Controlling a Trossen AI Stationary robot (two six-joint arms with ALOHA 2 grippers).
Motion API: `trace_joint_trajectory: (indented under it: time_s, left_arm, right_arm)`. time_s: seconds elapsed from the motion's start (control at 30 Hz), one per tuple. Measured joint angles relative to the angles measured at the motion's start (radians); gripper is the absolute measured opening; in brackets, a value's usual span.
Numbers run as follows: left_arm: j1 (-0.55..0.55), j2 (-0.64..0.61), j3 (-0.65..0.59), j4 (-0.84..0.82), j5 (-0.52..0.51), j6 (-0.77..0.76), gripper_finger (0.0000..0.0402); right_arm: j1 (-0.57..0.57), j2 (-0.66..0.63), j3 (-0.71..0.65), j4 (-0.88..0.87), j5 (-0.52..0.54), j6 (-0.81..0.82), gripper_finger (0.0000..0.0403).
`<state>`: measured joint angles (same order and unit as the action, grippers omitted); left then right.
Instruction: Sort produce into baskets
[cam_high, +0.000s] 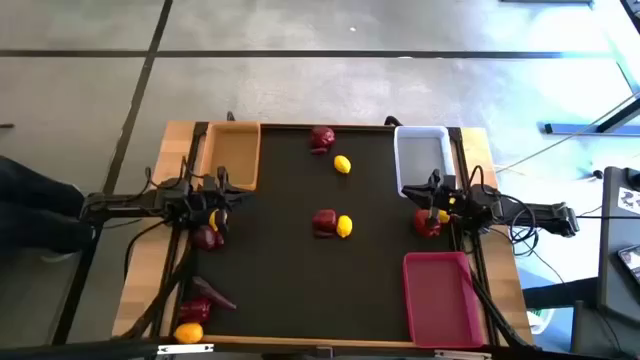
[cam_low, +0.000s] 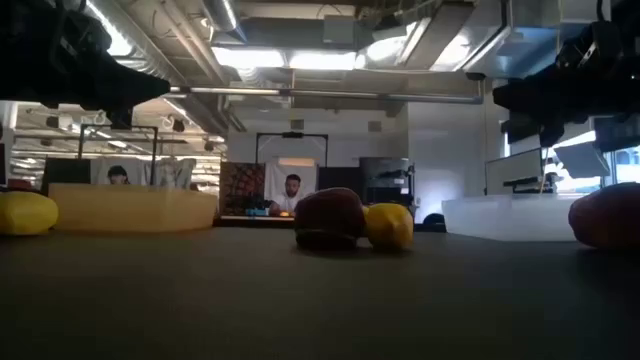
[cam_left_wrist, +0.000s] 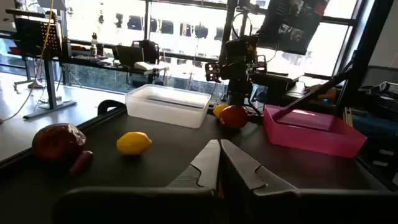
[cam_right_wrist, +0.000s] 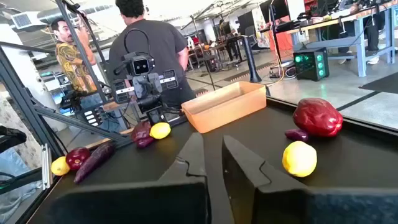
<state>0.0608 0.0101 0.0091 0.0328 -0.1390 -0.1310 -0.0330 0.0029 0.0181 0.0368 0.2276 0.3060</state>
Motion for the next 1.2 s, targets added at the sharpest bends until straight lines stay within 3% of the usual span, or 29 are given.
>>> trace_joint_trajectory:
  time_s: [1.2]
  left_arm:
    - [0.000,0.000,0.000,0.000,0.000,0.000,0.0008]
  right_arm:
    - [0.000,0.003,-0.001,0.023,-0.010,0.003,0.0026]
